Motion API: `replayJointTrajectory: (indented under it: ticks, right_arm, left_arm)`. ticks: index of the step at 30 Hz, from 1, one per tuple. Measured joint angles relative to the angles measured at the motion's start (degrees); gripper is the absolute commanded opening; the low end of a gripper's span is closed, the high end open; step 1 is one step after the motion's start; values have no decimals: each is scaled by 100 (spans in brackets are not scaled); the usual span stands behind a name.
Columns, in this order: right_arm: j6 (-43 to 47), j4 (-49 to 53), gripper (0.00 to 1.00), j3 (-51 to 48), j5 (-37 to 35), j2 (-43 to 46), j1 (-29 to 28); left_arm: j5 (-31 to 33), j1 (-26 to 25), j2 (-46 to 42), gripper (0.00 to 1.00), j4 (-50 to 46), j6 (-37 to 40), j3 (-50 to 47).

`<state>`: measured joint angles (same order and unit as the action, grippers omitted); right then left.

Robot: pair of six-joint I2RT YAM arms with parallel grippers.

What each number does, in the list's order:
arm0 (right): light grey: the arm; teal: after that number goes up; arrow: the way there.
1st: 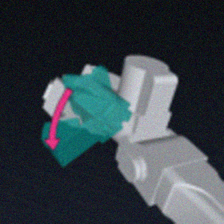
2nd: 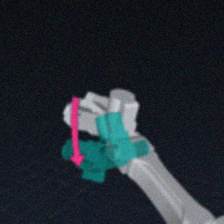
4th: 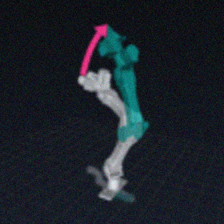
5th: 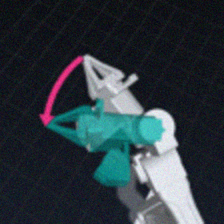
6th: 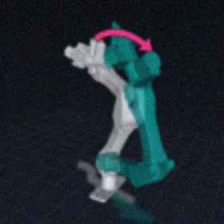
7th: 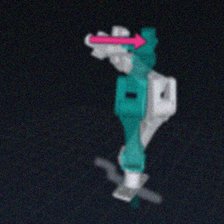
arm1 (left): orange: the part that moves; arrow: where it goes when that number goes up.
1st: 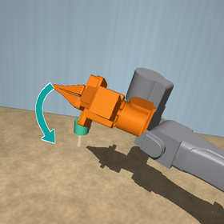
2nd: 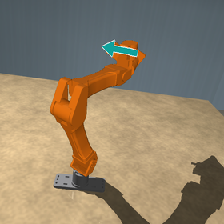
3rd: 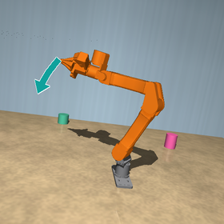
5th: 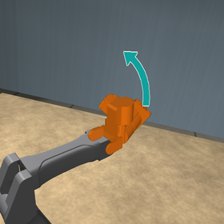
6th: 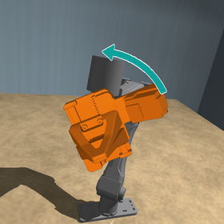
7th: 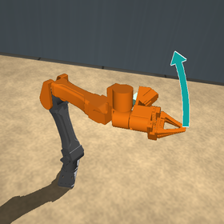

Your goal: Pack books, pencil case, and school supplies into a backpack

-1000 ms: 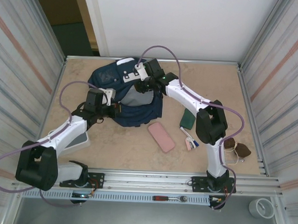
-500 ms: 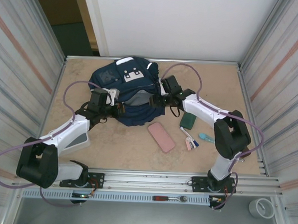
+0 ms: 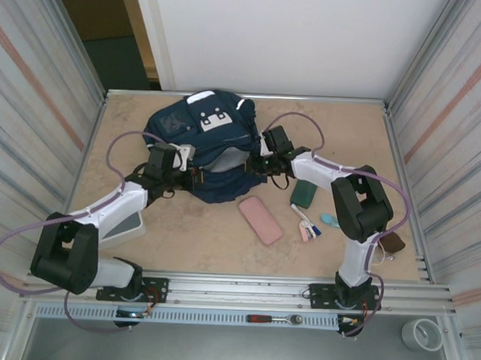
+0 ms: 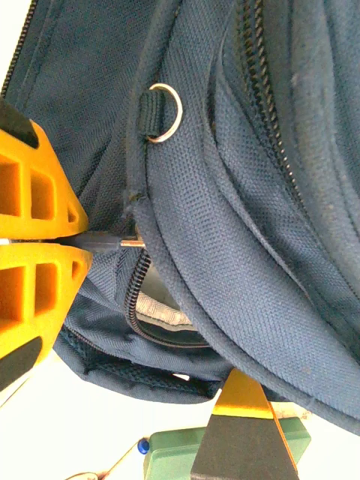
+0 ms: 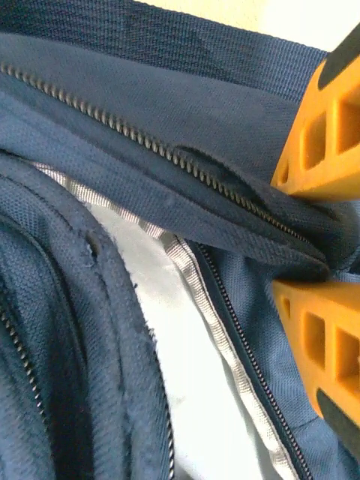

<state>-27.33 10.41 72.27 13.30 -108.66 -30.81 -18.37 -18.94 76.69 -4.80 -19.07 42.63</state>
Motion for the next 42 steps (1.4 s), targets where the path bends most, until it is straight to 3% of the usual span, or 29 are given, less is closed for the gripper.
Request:
replayJointTrajectory:
  ticks: [7, 23, 30, 42]
  right_arm:
    - [-37, -37, 13, -7, 70, -55, 20]
    - [-35, -81, 11, -7, 157, -85, 48]
    - [-35, -98, 11, -7, 173, -103, 52]
    - [-37, -98, 11, -7, 175, -105, 52]
  left_arm:
    - [-284, 258, 105, 23, 153, 33, 0]
    - [-461, 323, 122, 30, 225, 37, -72]
    - [-461, 326, 107, 28, 319, 39, -354]
    - [-472, 323, 101, 16, 363, 103, -398]
